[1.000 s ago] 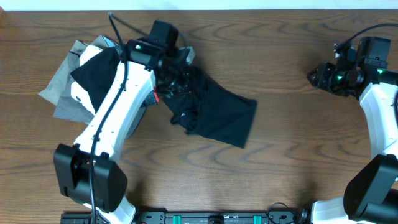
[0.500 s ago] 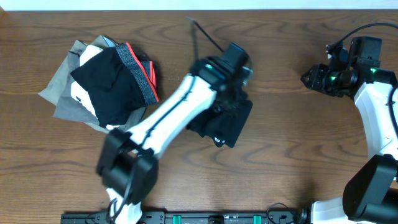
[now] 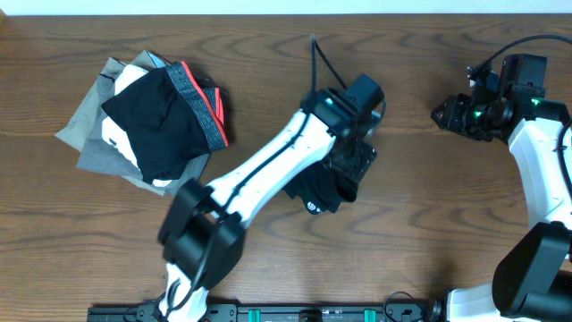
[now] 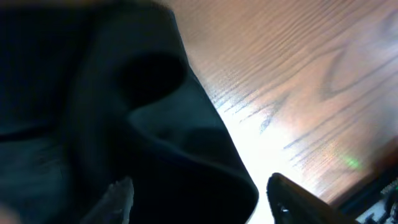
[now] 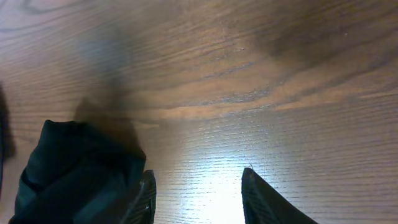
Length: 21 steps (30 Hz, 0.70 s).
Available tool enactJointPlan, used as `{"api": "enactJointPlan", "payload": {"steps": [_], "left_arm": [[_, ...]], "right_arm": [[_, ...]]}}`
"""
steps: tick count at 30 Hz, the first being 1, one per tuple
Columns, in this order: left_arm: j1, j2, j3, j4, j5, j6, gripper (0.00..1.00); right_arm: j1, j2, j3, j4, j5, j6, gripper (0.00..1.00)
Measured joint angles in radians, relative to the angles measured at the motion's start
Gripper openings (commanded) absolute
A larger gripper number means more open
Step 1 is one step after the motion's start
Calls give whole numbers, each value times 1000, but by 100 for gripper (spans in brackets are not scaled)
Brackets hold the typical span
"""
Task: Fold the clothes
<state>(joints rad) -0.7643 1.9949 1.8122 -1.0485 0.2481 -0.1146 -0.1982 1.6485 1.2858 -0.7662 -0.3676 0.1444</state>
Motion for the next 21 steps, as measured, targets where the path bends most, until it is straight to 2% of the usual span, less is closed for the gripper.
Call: {"api": "enactJointPlan", "payload": {"steps": [2,6,9,15,17,21], "left_arm": [[13,-54,18,-30,-32,0,81],[64,-146,40,-112,-107,0,82],[116,-158,40,-160,-126,0,82],[168,-148,-116,-111,-124,0,82],[167,-146,-199,-57,-121,0,82],[165,-137,-364,66,-111,0,82]], "right_arm": [[0,0,0,2,-15,-5,46],[18,0,0,15,-109,-54,58],[66,0,0,13,-158,-83,61],[229,0,-21,7,-158,-87,70],[287,2,-42,17,-140,-84,69],[380,20,-87,98,-102,-72,56]]}}
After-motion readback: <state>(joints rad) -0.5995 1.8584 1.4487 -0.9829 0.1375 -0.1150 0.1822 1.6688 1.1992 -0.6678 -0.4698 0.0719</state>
